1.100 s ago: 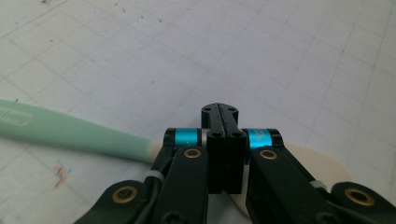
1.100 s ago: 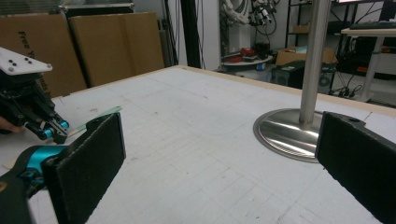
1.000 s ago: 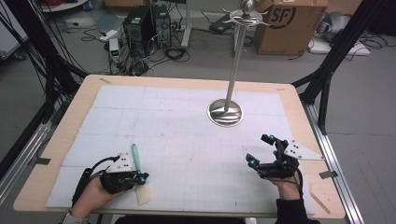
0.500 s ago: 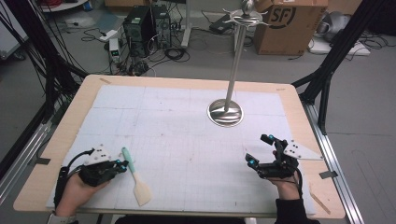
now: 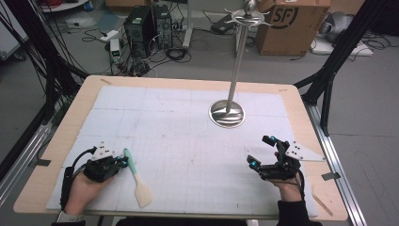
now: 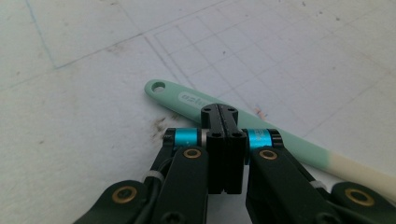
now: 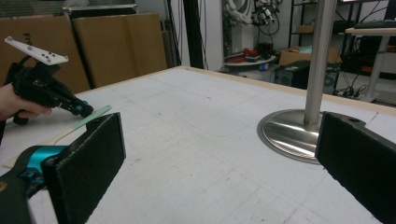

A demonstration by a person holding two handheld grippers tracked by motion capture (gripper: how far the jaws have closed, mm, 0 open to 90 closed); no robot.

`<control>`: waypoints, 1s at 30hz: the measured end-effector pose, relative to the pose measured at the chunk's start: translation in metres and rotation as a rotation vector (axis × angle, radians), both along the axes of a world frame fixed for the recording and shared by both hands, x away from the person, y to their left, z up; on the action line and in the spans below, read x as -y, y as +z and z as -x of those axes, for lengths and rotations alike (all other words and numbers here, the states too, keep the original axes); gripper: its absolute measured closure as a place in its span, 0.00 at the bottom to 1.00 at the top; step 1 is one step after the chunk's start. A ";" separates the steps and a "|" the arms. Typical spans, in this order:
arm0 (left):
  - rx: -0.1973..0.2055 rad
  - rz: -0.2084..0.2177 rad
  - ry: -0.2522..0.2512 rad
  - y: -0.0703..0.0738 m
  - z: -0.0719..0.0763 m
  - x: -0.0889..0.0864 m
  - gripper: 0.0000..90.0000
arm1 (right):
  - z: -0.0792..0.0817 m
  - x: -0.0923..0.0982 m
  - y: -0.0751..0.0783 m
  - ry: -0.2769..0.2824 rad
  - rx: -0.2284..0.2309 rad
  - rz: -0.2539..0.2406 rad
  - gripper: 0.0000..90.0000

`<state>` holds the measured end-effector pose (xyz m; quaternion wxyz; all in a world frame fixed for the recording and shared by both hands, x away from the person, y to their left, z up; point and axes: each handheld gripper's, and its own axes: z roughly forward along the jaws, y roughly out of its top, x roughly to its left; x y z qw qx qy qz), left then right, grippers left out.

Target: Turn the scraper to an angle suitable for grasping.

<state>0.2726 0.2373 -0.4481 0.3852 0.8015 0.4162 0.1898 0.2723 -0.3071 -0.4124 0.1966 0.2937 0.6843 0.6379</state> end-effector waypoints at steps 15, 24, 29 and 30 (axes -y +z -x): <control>-0.004 -0.055 -0.202 0.004 -0.004 0.077 1.00 | 0.000 0.000 0.000 -0.002 0.002 0.004 0.01; 0.010 -0.077 -0.332 0.005 0.011 0.112 1.00 | 0.000 0.001 0.000 -0.002 0.002 0.006 0.01; 0.023 -0.046 -0.339 0.011 0.017 0.111 1.00 | 0.001 0.000 0.001 0.001 0.001 0.000 0.01; 0.027 -0.031 -0.343 0.014 0.020 0.110 1.00 | 0.002 0.001 0.002 0.003 0.002 -0.007 0.01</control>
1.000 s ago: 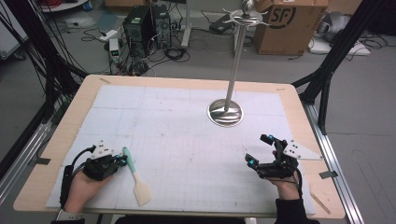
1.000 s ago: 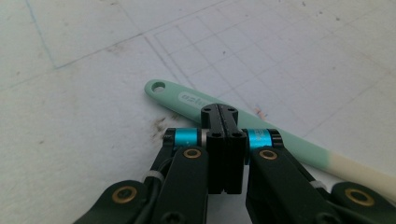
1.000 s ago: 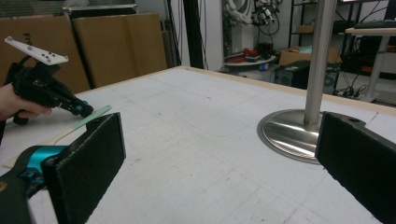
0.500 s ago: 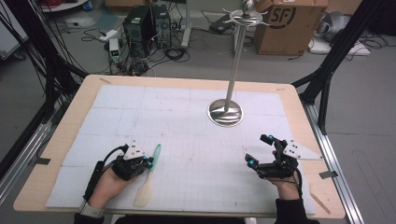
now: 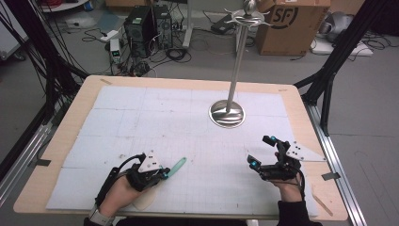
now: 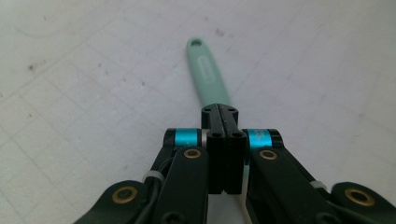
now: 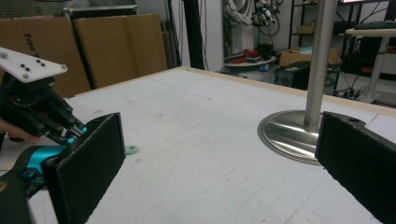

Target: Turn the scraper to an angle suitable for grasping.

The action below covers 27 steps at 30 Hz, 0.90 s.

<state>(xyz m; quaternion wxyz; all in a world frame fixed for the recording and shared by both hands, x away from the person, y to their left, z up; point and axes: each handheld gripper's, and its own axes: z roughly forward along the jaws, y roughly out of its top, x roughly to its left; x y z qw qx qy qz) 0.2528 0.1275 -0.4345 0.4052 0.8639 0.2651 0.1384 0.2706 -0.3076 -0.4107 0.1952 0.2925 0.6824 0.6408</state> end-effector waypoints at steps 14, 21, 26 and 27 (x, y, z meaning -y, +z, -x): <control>-0.067 0.010 -0.033 -0.001 0.025 -0.007 1.00 | 0.001 0.004 0.001 -0.009 0.012 -0.006 0.01; -0.085 -0.013 -0.031 -0.006 0.033 -0.010 1.00 | 0.000 0.003 0.000 -0.004 0.009 0.002 0.01; -0.092 -0.011 -0.032 -0.007 0.040 -0.014 1.00 | 0.001 0.002 0.000 -0.003 0.004 0.001 0.01; -0.094 -0.009 -0.033 -0.007 0.040 -0.015 1.00 | 0.000 0.002 0.000 -0.002 0.007 0.002 0.01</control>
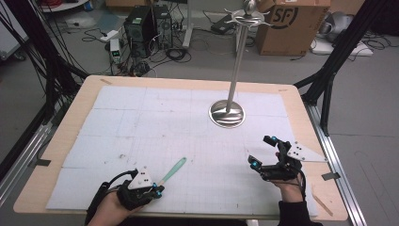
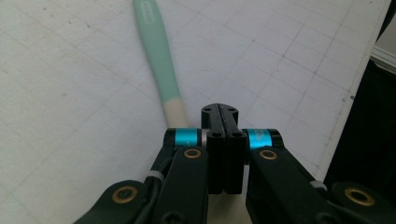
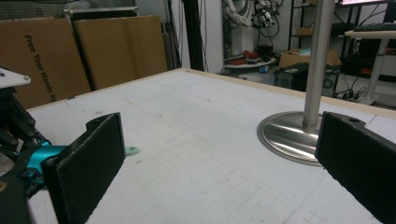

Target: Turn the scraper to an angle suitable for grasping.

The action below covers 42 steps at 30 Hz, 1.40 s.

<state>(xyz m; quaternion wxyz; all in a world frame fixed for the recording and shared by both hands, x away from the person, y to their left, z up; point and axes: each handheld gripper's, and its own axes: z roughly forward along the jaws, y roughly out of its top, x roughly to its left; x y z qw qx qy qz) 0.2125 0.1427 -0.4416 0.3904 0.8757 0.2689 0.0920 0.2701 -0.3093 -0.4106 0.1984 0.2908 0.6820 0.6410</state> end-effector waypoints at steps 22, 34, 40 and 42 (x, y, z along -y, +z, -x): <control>0.066 -0.025 0.141 -0.002 -0.033 -0.040 1.00 | -0.002 -0.002 -0.002 0.005 -0.006 0.019 0.01; 0.078 0.113 0.154 0.008 -0.037 -0.055 1.00 | -0.001 -0.002 -0.002 0.004 -0.012 0.014 0.01; 0.102 0.217 0.156 0.016 -0.035 -0.071 0.99 | -0.001 -0.002 -0.003 0.006 -0.016 0.017 0.01; 0.113 0.248 0.164 0.019 -0.034 -0.076 0.99 | -0.001 -0.001 -0.002 0.010 -0.016 0.009 0.01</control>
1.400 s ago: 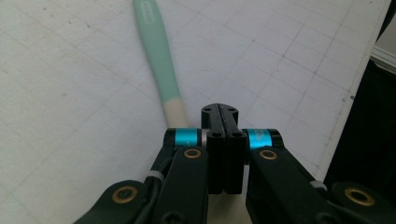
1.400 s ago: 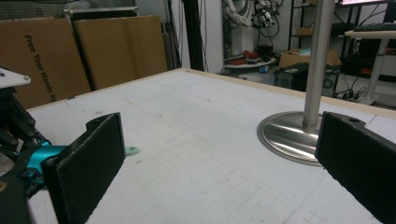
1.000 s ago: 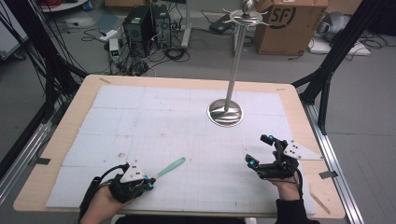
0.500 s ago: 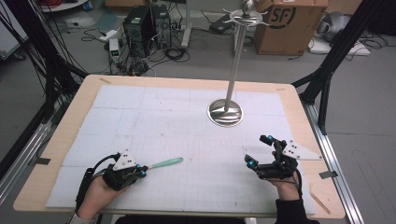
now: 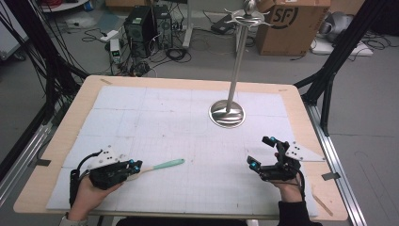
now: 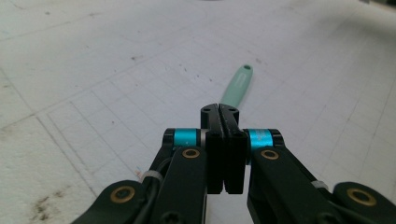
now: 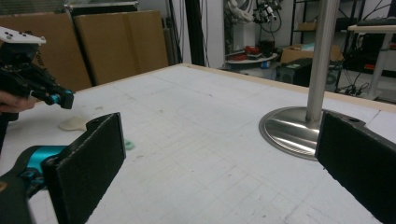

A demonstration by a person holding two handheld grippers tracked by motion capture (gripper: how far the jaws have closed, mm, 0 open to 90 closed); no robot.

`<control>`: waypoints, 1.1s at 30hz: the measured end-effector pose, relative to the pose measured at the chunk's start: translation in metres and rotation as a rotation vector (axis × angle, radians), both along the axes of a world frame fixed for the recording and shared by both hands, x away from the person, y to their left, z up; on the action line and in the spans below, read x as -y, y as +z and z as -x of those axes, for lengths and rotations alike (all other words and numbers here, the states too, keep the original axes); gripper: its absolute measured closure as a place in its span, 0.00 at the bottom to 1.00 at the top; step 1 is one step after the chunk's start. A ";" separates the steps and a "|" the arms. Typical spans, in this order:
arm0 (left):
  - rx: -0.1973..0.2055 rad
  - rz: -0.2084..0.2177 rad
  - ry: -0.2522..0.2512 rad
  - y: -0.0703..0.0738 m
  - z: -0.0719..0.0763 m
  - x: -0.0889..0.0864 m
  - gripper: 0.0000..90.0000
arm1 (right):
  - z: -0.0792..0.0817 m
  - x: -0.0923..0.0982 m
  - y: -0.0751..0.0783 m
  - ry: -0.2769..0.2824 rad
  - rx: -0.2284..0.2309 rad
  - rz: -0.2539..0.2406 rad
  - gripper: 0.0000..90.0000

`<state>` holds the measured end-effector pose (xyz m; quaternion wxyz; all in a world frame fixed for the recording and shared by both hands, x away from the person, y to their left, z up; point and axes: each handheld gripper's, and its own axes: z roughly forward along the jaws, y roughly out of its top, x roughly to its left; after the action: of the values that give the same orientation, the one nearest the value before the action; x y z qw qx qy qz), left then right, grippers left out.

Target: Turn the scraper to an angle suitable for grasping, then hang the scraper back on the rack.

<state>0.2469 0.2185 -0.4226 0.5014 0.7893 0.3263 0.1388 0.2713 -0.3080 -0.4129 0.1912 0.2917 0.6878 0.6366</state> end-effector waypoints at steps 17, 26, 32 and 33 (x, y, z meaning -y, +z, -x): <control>0.173 0.126 -0.062 -0.001 0.004 -0.020 0.47 | 0.000 0.000 0.001 0.026 -0.016 -0.017 0.01; 0.230 0.111 -0.140 0.001 0.006 -0.014 0.21 | -0.001 0.000 0.001 0.061 -0.030 -0.023 0.01; 0.187 0.077 -0.170 0.005 0.001 -0.012 0.18 | -0.001 -0.003 0.001 0.087 -0.038 -0.004 0.01; 0.168 0.057 -0.176 0.006 -0.001 -0.011 0.19 | -0.001 -0.003 0.001 0.088 -0.039 -0.011 0.01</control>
<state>0.2482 0.2298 -0.4161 0.5593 0.7859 0.2165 0.1506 0.2719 -0.3051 -0.4115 0.1481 0.2747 0.6999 0.6425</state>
